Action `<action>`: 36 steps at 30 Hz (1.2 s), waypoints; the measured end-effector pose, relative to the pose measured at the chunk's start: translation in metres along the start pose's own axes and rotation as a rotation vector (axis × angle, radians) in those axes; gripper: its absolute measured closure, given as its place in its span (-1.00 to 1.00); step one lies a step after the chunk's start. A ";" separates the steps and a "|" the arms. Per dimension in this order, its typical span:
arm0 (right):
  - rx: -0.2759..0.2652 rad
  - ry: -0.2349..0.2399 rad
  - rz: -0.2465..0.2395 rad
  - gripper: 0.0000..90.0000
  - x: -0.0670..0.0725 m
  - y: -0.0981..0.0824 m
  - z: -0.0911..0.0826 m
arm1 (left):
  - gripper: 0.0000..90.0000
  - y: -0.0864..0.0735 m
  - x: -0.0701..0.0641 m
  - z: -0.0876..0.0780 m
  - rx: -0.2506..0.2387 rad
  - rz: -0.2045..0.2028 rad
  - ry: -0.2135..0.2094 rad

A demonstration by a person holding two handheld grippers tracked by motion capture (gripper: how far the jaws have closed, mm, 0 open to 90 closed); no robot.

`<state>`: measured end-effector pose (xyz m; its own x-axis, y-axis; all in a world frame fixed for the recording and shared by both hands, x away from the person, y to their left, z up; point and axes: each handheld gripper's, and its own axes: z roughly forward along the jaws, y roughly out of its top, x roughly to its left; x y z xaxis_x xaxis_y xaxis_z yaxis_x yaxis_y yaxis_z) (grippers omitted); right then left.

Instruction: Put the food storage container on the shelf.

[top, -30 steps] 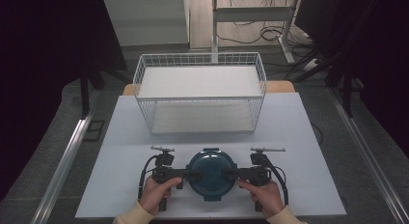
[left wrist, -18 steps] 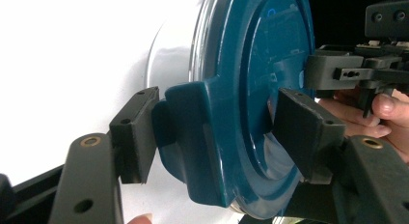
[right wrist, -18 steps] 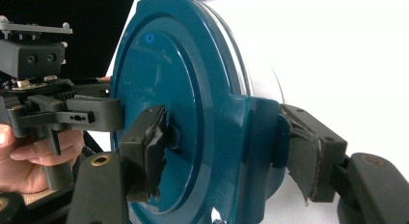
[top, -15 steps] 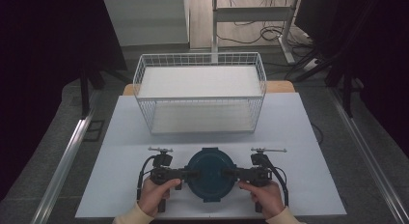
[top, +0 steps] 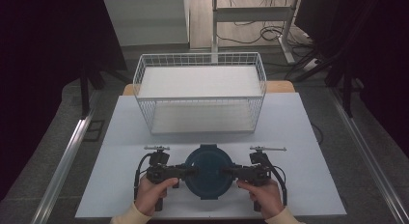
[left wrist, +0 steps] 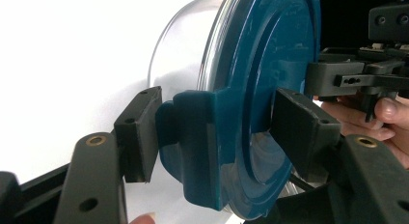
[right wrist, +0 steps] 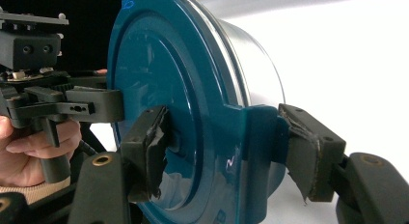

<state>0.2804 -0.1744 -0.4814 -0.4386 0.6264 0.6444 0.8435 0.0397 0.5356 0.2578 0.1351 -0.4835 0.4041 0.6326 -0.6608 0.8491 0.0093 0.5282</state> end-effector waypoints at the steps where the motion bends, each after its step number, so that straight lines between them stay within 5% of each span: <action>1: -0.003 0.000 -0.009 -0.18 0.001 0.001 -0.001 | -0.17 0.000 -0.001 -0.001 0.002 0.004 0.000; 18: -0.028 0.012 -0.084 -0.18 0.016 0.021 -0.007 | -0.16 0.016 -0.010 -0.016 -0.031 0.050 0.008; 36: -0.063 0.001 -0.154 -0.18 0.039 0.062 -0.019 | -0.16 0.056 -0.025 -0.035 -0.071 0.089 0.007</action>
<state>0.3095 -0.1624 -0.4131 -0.5615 0.6159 0.5527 0.7454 0.0863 0.6611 0.2833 0.1467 -0.4185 0.4745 0.6384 -0.6060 0.7836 0.0073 0.6212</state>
